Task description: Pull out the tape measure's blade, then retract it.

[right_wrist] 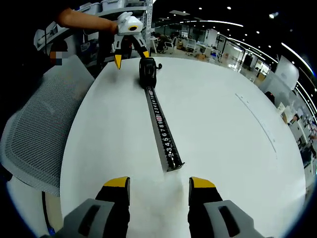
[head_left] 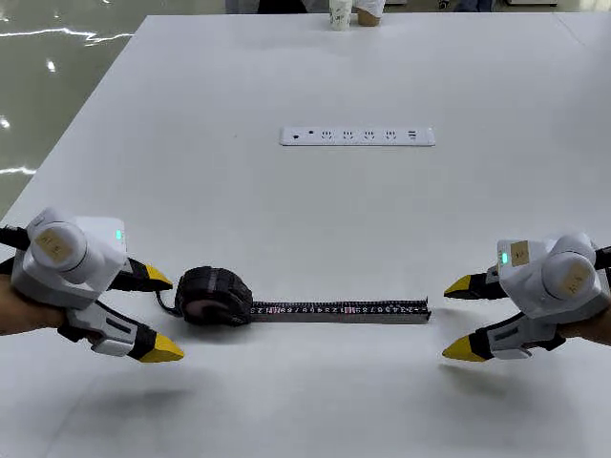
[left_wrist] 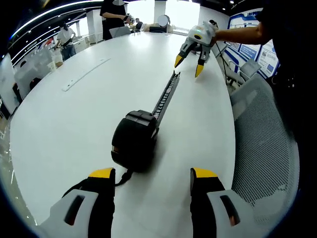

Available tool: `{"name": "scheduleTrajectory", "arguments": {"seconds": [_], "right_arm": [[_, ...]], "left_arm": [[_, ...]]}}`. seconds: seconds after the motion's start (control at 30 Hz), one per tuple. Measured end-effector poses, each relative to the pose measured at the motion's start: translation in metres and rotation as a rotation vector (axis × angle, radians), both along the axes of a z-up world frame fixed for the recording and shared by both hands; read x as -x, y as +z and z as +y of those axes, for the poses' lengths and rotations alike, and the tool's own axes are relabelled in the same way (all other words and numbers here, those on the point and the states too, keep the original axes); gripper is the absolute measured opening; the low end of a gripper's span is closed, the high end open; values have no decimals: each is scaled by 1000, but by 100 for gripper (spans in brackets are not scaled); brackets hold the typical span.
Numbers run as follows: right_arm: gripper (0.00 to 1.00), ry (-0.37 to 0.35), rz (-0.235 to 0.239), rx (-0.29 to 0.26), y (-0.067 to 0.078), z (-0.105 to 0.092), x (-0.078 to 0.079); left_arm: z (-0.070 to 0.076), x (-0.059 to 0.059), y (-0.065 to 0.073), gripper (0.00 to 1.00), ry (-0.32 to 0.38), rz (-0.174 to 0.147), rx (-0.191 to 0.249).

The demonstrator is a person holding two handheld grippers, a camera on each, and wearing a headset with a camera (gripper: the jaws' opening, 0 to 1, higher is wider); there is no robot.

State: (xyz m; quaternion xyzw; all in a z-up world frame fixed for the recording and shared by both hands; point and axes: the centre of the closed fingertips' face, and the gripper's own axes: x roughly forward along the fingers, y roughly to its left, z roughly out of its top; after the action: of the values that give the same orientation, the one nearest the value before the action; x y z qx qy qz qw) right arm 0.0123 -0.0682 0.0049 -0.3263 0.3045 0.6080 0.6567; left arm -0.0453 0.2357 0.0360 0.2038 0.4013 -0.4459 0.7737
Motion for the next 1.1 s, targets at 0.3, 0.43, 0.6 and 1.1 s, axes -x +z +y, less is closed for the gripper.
{"name": "scheduleTrajectory", "arguments": {"seconds": [0.3, 0.43, 0.6, 1.1], "right_arm": [[48, -71, 4, -44, 6, 1, 7], [49, -110, 7, -68, 8, 3, 11], [50, -142, 10, -89, 8, 5, 21], [58, -269, 4, -169, 12, 10, 33]], "left_arm": [[-4, 8, 2, 61, 74, -20, 55], [-6, 11, 2, 63, 104, -37, 71], [-5, 14, 5, 67, 142, -58, 87], [-20, 29, 10, 72, 281, -122, 179]]}}
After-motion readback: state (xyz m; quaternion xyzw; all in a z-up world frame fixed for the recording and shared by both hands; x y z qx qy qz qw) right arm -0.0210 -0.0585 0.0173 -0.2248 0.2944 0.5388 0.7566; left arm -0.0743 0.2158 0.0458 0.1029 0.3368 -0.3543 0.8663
